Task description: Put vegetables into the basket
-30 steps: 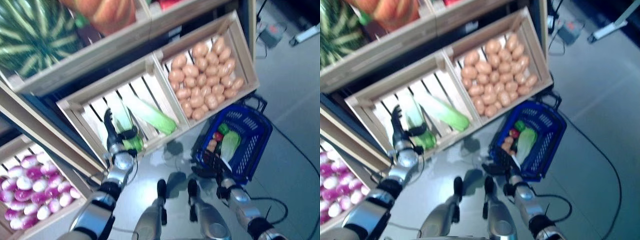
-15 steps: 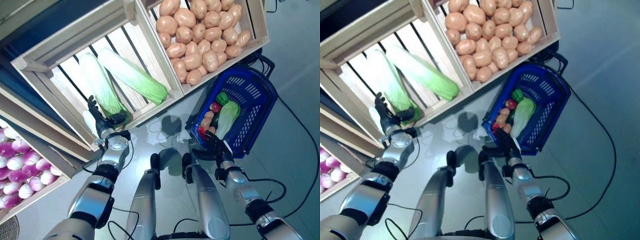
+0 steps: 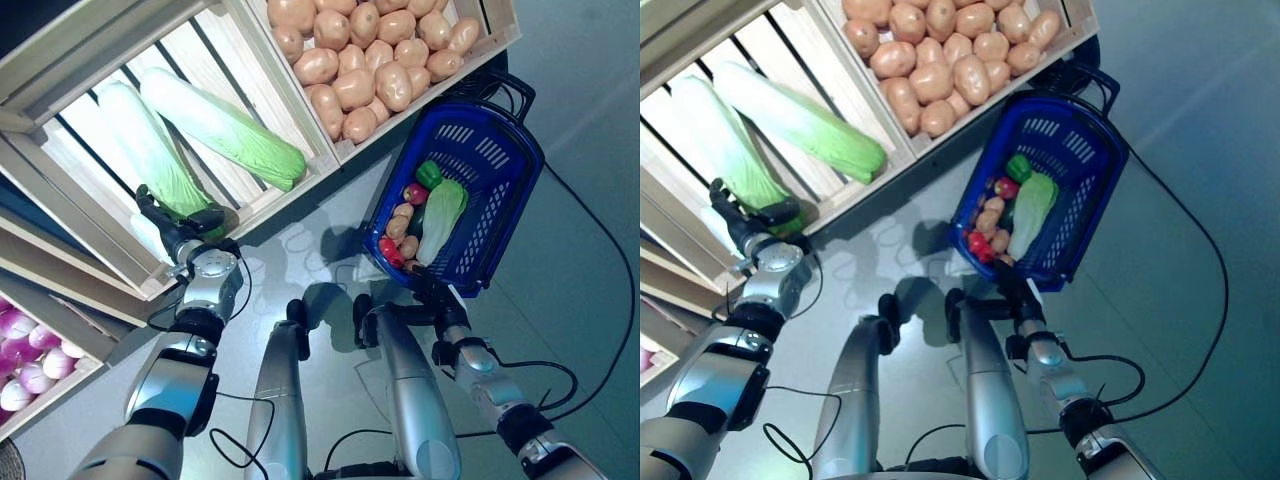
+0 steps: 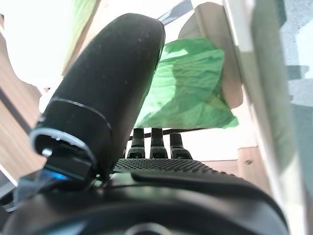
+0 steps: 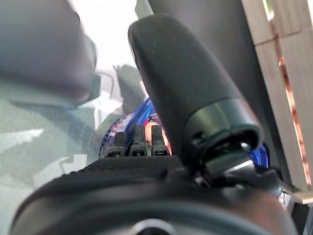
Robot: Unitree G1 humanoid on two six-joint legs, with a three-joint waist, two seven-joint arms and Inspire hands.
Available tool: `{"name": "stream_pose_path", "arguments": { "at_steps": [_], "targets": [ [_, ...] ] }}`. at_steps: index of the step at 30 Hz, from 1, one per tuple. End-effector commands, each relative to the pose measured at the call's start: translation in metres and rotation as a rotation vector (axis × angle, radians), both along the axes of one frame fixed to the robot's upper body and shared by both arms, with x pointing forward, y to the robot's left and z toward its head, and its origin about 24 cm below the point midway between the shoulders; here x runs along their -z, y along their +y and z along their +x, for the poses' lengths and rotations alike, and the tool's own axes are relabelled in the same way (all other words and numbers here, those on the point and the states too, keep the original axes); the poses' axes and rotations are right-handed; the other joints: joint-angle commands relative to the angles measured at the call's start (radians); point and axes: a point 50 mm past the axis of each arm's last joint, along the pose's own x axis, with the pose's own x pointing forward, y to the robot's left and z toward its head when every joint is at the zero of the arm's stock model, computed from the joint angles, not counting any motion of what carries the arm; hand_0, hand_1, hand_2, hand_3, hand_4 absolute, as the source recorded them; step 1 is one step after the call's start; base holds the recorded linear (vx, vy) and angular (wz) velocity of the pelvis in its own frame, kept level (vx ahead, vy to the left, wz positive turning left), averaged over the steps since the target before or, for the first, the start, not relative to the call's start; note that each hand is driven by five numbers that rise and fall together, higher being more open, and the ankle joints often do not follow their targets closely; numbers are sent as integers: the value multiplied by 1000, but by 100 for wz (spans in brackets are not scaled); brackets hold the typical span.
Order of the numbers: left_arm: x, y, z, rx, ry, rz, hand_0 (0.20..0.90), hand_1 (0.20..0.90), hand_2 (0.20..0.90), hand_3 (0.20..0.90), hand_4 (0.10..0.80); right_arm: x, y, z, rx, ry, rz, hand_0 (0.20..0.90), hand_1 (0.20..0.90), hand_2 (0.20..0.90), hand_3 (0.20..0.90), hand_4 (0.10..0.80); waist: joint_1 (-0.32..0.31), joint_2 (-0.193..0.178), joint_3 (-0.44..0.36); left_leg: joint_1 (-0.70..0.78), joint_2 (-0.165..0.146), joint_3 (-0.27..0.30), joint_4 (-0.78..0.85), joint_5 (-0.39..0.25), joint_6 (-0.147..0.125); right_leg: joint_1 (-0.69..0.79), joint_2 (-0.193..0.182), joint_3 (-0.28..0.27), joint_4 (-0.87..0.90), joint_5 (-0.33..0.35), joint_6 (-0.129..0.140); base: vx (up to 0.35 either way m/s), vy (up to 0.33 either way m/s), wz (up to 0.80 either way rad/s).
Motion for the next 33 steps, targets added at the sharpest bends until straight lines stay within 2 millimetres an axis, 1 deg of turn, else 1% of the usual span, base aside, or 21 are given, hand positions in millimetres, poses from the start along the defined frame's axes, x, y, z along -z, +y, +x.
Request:
{"name": "stream_pose_path", "arguments": {
  "at_steps": [1,3,5,8,10,12,15,18,21,22,23,24,25,26,29,31,33],
  "targets": [
    [-40,28,5,-38,-77,25,900,900,900,900,800,-11,-8,-9,44,-64,50,900,900,900,900,800,-21,1,-50,10,-38,105,-9,-16,105,30,67,34,-37,33,-41,32,50,-12],
    [-43,35,5,-35,-86,-38,900,900,900,900,800,-10,-13,-11,47,-62,43,900,900,900,900,800,-28,0,-47,-2,-32,110,6,-21,108,18,67,33,-24,30,-43,14,40,-12],
    [-41,38,7,-24,-81,-117,900,900,900,900,800,-10,-16,-11,52,-64,41,900,900,900,900,800,-35,1,-45,-17,-27,115,22,-26,111,3,67,34,-11,27,-44,7,35,-5],
    [-40,35,11,-11,-84,-239,900,900,900,900,800,-13,-15,-8,59,-78,45,900,900,900,900,800,-46,0,-37,-40,-23,122,46,-36,113,-20,69,35,9,21,-47,-5,18,-2],
    [-39,31,13,-6,-94,-291,900,900,900,900,800,-15,-15,-6,65,-89,51,900,900,900,900,800,-50,-1,-33,-49,-21,124,56,-40,113,-31,71,37,18,21,-47,-3,8,-2],
    [-40,27,15,-3,-100,-316,900,900,900,900,800,-20,-14,-4,73,-108,60,900,900,900,900,800,-53,-2,-25,-57,-19,126,67,-45,114,-41,72,38,29,19,-46,0,0,0],
    [-41,26,15,-14,-112,-350,900,900,900,900,800,-26,-15,-1,78,-131,68,900,900,900,900,800,-56,-6,-16,-55,-17,128,68,-47,114,-41,75,39,28,21,-45,-6,1,-1],
    [-46,34,14,-33,-132,-395,900,900,900,900,800,-31,-19,1,86,-152,65,900,900,900,900,800,-60,-10,-10,-61,-12,131,82,-52,113,-47,78,39,34,22,-45,0,0,0],
    [-53,46,11,-54,-157,-401,900,900,900,900,800,-36,-25,0,102,-176,64,900,900,900,900,800,-67,-13,-1,-46,-8,131,73,-54,110,-32,84,42,18,26,-42,-6,7,-2],
    [-61,51,10,-71,-195,-381,789,789,789,789,726,-37,-28,-1,111,-186,67,900,900,900,900,800,-70,-14,0,-50,-6,132,77,-55,110,-36,86,44,18,27,-43,-28,17,-8],
    [-68,54,9,-83,-229,-361,425,425,425,425,483,-38,-30,-1,118,-193,68,900,900,900,900,800,-70,-15,1,-53,-5,132,79,-57,110,-38,87,44,19,27,-43,-71,10,-9],
    [-71,55,9,-86,-240,-356,300,300,300,300,400,-39,-31,-1,120,-197,69,900,900,900,900,800,-70,-16,-1,-75,-1,136,101,-60,114,-60,86,42,41,23,-47,-80,8,-9],
    [-76,56,8,-99,-266,-339,300,300,300,300,400,-39,-33,-2,126,-206,68,900,900,900,900,800,-72,-17,5,-60,0,136,88,-60,113,-45,88,43,29,25,-46,-74,4,-5],
    [-77,55,8,-106,-274,-332,300,300,300,300,400,-39,-33,-2,130,-208,70,900,900,900,900,800,-72,-18,7,-57,0,136,88,-61,111,-43,90,44,29,26,-45,-46,6,-3],
    [-76,52,9,-101,-266,-326,300,300,300,300,400,-40,-33,-1,123,-218,74,900,900,900,900,800,-72,-19,11,-34,2,141,84,-66,111,-26,91,47,28,23,-44,-39,3,-4],
    [-76,52,9,-100,-265,-308,300,300,300,300,400,-43,-29,1,103,-239,72,900,900,900,900,800,-70,-21,11,-18,4,151,77,-68,113,-16,92,49,21,25,-43,-36,-5,-4],
    [-77,54,8,-98,-250,-259,300,300,300,300,400,-46,-24,3,91,-256,62,900,900,900,900,800,-68,-19,11,19,0,151,46,-66,106,19,96,52,-7,26,-37,0,0,0]
  ]
}}
